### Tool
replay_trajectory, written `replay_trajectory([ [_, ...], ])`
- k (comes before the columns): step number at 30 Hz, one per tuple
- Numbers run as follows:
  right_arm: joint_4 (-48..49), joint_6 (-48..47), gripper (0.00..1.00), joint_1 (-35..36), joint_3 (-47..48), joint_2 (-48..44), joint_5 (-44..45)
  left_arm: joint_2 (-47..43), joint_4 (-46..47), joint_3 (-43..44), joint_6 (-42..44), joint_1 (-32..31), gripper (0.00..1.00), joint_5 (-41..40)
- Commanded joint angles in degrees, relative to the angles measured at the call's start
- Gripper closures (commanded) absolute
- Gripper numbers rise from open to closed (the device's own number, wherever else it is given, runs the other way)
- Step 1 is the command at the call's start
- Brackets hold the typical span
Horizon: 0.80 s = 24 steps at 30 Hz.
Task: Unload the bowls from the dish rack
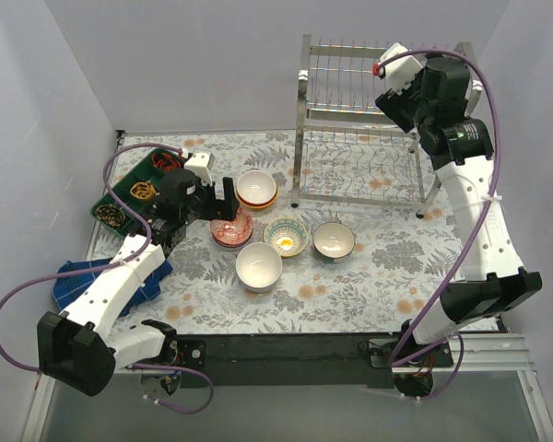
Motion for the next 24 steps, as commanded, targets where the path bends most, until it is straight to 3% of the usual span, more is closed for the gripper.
replay_trajectory([
  [1, 3.67, -1.79, 0.02, -1.31, 0.41, -1.54, -0.74, 0.42, -0.38, 0.72, 0.98, -0.06, 0.02, -0.33],
  [12, 3.58, -1.00, 0.01, -5.98, -2.58, 0.03, -6.45, 2.88, -0.99, 1.33, 0.72, -0.06, 0.02, 1.07],
  [24, 5.68, -1.53, 0.01, -6.07, -0.65, 0.65, -5.66, 4.29, -1.17, 1.50, 0.54, -0.06, 0.02, 1.78],
])
